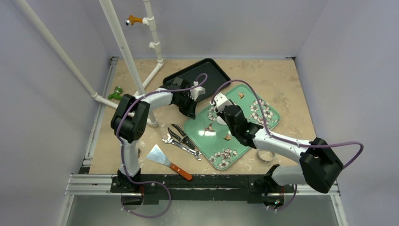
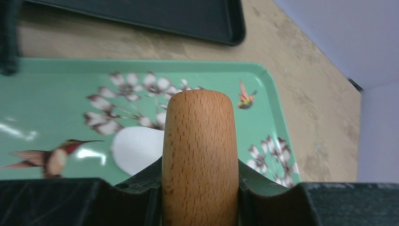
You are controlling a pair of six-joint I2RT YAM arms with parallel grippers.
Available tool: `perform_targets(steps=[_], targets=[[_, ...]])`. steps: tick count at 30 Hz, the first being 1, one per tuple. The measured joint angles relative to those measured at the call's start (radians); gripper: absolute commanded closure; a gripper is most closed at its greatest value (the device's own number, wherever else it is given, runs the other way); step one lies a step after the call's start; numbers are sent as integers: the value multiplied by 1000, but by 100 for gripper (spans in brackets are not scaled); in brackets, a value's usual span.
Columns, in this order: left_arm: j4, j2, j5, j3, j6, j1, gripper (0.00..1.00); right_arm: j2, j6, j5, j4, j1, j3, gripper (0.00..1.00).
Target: Roll out the dumpling wrappers from the dough
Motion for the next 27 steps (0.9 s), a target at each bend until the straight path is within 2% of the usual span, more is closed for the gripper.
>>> perform_targets(steps=[4, 8, 12, 27], targets=[[0, 0, 0, 0, 0, 0, 100, -6, 39, -91, 35, 50, 6, 100], [0, 0, 0, 0, 0, 0, 100, 19, 61, -138, 98, 48, -12, 100], [0, 0, 0, 0, 0, 0, 100, 76, 36, -133, 164, 34, -34, 100], [0, 0, 0, 0, 0, 0, 100, 106, 62, -134, 331, -55, -84, 100]])
